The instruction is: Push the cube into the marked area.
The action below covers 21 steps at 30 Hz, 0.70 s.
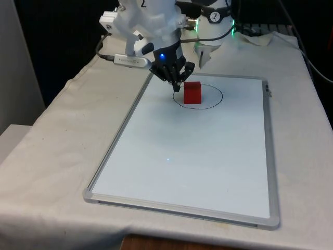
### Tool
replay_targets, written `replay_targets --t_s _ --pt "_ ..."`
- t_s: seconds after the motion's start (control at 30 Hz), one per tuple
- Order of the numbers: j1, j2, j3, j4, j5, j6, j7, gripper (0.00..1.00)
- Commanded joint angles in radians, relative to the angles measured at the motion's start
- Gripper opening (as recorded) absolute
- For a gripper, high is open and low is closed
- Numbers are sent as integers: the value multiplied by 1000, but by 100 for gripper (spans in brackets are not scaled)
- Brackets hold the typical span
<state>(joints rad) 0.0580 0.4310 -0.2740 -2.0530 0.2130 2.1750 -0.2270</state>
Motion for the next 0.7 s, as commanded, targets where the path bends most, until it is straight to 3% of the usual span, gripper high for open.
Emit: replay_targets --t_s 0.0,0.4,0.67 --pt "0 0 0 0 0 0 0 0" --pt "-9 26 -17 80 3 -38 -2 0" --pt "-5 44 -15 128 17 -26 -9 0"
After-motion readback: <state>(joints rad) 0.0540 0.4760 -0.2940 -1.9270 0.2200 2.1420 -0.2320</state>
